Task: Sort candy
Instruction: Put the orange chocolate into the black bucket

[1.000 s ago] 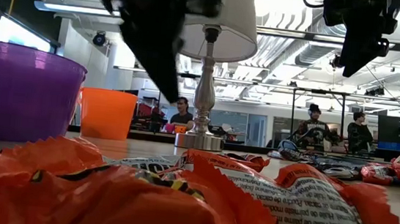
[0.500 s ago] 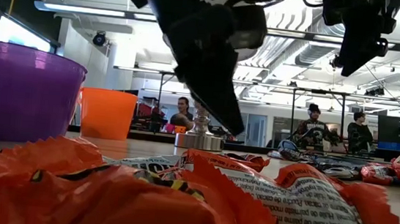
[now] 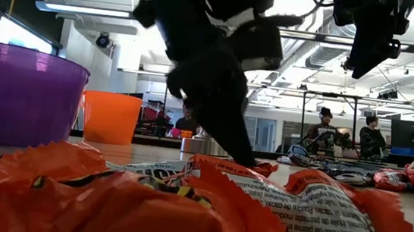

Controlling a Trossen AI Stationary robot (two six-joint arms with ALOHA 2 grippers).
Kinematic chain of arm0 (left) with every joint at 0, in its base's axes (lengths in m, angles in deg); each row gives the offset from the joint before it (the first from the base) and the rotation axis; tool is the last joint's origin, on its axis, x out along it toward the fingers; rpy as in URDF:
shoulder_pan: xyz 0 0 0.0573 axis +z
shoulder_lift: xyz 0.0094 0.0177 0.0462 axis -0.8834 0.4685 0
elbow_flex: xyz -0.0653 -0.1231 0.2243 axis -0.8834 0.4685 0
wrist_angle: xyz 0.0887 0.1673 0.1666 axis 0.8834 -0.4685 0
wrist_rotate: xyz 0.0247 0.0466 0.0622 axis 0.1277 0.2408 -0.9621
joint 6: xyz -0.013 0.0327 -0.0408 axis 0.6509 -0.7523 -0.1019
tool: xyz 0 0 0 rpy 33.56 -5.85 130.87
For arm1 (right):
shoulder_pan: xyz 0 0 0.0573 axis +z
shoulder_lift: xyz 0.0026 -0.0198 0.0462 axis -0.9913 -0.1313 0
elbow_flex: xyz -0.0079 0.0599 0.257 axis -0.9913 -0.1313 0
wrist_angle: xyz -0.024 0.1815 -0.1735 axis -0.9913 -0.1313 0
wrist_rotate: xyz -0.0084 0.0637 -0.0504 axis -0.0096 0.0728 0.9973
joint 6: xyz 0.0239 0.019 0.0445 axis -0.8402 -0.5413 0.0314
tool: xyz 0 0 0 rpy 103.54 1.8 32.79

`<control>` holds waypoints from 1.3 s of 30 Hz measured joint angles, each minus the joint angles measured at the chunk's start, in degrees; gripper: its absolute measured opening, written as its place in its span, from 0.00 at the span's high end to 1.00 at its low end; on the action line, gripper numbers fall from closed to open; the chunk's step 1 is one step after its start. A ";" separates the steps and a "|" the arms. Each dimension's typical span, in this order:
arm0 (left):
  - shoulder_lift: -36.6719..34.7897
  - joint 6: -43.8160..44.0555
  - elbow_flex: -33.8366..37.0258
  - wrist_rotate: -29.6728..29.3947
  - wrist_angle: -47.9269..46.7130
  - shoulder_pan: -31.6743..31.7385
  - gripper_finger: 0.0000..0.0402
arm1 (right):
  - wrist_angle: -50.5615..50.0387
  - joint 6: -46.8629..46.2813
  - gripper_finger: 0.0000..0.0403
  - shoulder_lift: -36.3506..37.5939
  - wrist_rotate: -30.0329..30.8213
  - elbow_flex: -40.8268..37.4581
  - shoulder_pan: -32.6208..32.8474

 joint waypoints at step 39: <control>-0.73 3.10 0.27 -6.72 -5.33 0.16 0.99 | 0.02 0.01 0.48 0.02 0.00 0.00 0.01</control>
